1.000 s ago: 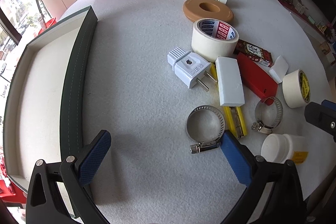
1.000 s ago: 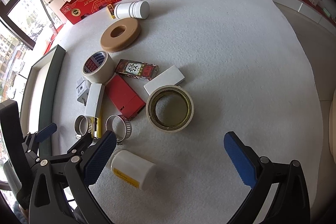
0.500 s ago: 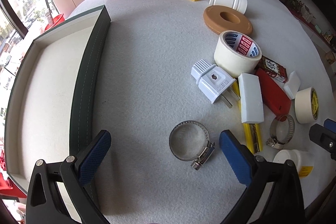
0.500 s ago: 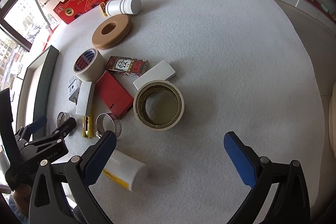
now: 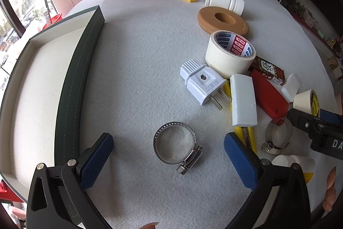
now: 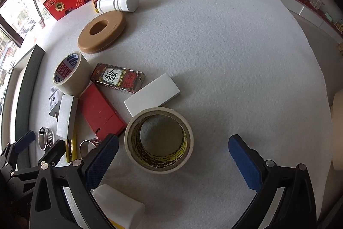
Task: Organize rigid objects
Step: 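Move left tool toward the metal hose clamp while right tool approaches the masking tape roll, then close left tool on the hose clamp while right tool grips the tape roll, then carry the hose clamp in left tool while right tool carries the tape to the tray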
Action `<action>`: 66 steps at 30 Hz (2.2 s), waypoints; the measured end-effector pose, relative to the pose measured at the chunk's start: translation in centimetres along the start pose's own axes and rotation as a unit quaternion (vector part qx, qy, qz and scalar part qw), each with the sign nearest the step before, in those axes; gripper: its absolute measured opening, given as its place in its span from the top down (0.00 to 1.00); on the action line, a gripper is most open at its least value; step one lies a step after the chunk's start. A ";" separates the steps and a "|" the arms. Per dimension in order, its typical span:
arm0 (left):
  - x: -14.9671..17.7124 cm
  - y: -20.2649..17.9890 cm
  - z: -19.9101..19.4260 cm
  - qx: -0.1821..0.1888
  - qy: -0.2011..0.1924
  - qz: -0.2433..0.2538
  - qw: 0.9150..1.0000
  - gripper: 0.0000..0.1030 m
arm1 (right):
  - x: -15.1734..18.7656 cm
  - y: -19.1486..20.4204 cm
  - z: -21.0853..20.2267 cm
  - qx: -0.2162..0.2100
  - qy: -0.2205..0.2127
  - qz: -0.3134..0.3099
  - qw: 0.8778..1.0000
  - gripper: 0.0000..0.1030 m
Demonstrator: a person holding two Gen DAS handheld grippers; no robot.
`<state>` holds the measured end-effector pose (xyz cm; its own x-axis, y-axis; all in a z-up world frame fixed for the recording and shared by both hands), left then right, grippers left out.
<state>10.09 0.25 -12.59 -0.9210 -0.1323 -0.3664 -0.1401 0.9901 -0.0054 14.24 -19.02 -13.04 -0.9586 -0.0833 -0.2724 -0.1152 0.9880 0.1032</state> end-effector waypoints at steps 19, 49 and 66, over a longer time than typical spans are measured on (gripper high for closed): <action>0.5 -0.9 -0.9 0.004 -0.029 0.004 1.000 0.07 | 1.0 0.2 0.2 0.023 -0.026 -0.047 0.998 0.00; 2.2 -3.6 -6.4 0.073 -0.053 0.043 0.995 0.64 | 3.0 1.6 -5.8 -0.053 -0.078 -0.029 0.995 0.51; -1.1 -4.5 -14.0 0.132 -0.117 0.038 0.984 0.64 | 1.7 3.4 -10.8 -0.075 -0.115 -0.035 0.990 0.51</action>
<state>6.62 -4.69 0.91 -0.8115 -0.0728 -0.5798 0.0541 0.9786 -0.1985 9.44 -17.25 -2.79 -0.8644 -0.1019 -0.4924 -0.2330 0.9489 0.2127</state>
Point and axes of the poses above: each gripper's, at about its wrist camera, not at the fingertips, and z roughly the way its jaws point, y to its left, x to its underside, the point moved 8 cm from there along z, roughly the way its jaws point, and after that the axes turned 2 degrees about y, right-handed, at the moved point
